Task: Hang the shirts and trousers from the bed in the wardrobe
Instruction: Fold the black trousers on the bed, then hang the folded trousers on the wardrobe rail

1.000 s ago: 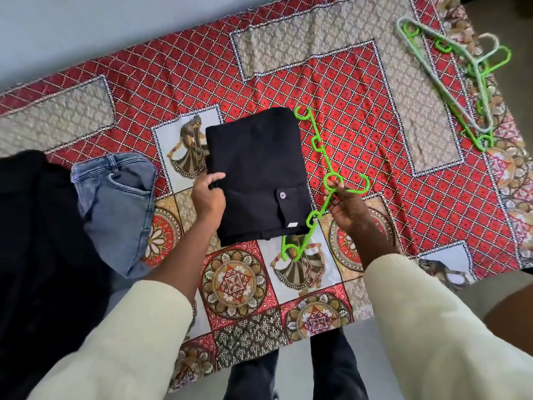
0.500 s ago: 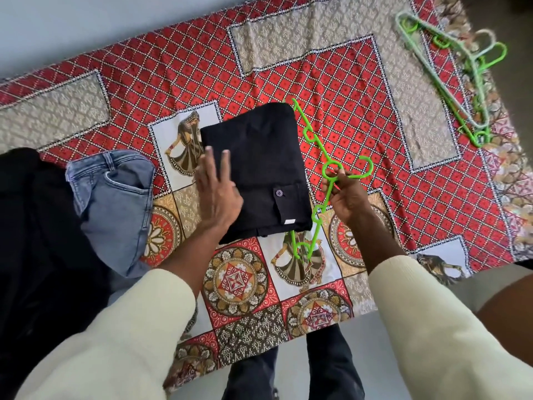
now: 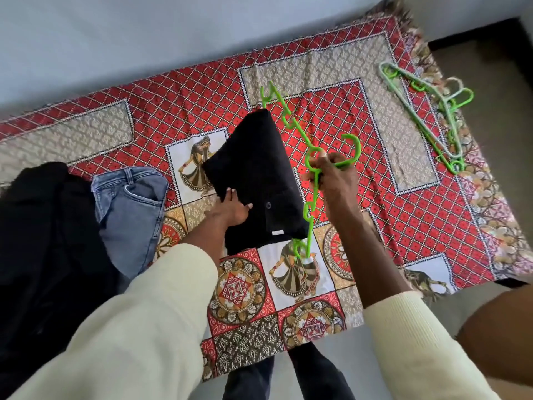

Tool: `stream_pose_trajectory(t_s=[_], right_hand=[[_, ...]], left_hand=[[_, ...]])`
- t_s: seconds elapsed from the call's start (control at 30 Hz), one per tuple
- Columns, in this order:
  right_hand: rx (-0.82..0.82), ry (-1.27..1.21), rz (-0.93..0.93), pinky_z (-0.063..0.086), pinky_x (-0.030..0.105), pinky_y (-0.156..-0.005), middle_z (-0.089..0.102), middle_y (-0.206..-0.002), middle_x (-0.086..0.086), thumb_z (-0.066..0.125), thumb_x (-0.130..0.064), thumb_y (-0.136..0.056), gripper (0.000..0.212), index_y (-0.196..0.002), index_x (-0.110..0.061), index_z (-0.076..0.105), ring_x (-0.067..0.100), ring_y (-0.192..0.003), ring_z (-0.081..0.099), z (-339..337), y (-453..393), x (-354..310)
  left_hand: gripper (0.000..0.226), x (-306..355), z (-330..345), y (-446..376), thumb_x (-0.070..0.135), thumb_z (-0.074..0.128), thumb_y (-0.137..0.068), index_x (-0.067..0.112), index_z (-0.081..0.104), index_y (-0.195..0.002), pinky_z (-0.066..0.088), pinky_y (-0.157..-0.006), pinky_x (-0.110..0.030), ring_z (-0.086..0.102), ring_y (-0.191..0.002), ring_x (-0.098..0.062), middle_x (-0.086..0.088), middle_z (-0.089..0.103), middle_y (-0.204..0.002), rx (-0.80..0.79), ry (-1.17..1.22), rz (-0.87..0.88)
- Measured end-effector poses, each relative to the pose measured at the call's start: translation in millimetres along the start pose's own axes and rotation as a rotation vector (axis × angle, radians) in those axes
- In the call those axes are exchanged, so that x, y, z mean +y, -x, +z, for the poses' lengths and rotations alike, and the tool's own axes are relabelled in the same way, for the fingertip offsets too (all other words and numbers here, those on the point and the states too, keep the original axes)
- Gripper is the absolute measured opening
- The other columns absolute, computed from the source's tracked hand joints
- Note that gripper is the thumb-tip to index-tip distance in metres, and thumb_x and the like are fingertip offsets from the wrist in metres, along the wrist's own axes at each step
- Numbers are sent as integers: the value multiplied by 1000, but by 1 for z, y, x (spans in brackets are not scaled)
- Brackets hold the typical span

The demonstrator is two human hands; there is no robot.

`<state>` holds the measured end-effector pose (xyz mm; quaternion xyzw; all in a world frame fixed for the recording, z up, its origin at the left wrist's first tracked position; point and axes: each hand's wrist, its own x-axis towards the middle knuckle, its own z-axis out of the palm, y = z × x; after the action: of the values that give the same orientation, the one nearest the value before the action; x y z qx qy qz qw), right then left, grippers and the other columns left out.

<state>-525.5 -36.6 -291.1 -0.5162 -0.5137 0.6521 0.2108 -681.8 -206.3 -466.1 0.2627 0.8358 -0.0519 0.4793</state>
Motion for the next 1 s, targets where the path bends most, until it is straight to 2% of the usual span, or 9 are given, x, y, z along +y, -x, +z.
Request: stream_pose_trajectory(t_s=[0.13, 0.23, 0.3, 0.37, 0.47, 0.6, 0.7, 0.87, 1.0], right_hand=[[-113, 92, -161, 45, 26, -50, 68, -75, 10, 61, -22, -97, 22, -81, -6, 64, 15, -53, 62, 15, 31, -66], [-176, 187, -245, 45, 25, -52, 66, -71, 10, 63, -21, -96, 25, -72, -15, 59, 12, -48, 60, 12, 49, -117], [-203, 289, -291, 45, 26, -53, 66, -68, 9, 65, -23, -95, 24, -72, -16, 59, 13, -49, 60, 2, 58, -150], [-204, 364, -304, 46, 21, -49, 67, -66, 0, 66, -20, -94, 17, -81, -10, 61, 9, -48, 61, -16, 65, -183], [-222, 403, -333, 49, 22, -47, 66, -72, 2, 69, -14, -91, 15, -81, -11, 58, 17, -64, 67, -49, 85, -237], [-262, 412, -428, 41, 24, -43, 68, -73, 10, 71, -18, -89, 20, -75, -17, 57, 24, -57, 62, -97, 116, -310], [-214, 351, -499, 46, 26, -49, 69, -69, 6, 73, -20, -89, 19, -75, -16, 59, 18, -54, 61, -137, 134, -356], [-99, 699, -596, 40, 10, -55, 63, -75, 3, 72, -26, -88, 23, -90, -4, 65, 4, -59, 57, -231, 159, -400], [43, 976, -522, 40, 15, -53, 58, -78, 7, 69, -22, -88, 12, -90, -12, 64, 7, -60, 54, -319, 178, -400]], left_hand=[[77, 14, -30, 56, 46, 41, -100, 8, 6, -157, 13, -121, -47, 6, -150, -36, -18, 5, -162, 95, -47, 170], [80, 27, -61, 100, 26, 66, -89, 7, 22, -153, 33, -113, -45, 30, -140, -39, -19, 24, -156, 463, 287, 194], [78, 43, -90, 134, 18, 64, -84, 8, 25, -150, 40, -109, -52, 38, -136, -41, -19, 25, -155, 725, 555, 124], [79, 71, -128, 184, 10, 55, -81, 8, 22, -152, 27, -119, -46, 25, -145, -36, -19, 17, -160, 977, 640, 182], [79, 116, -183, 251, 22, 50, -77, 7, 30, -151, 8, -122, -40, 22, -147, -32, -17, 25, -159, 1234, 336, 514], [53, 172, -244, 318, 49, 49, -83, 10, 68, -113, 36, -103, -40, 61, -111, -33, -16, 69, -112, 1174, 24, 732], [45, 211, -267, 365, 53, 57, -84, 9, 68, -85, 45, -78, -41, 64, -85, -35, -15, 69, -83, 1189, 66, 843], [44, 285, -287, 440, 53, 60, -81, 10, 62, -72, 39, -77, -38, 62, -80, -32, -10, 67, -75, 1278, 123, 910], [48, 319, -302, 481, 56, 59, -83, 9, 63, -74, 46, -79, -38, 63, -78, -32, -10, 68, -76, 1298, 170, 948]])
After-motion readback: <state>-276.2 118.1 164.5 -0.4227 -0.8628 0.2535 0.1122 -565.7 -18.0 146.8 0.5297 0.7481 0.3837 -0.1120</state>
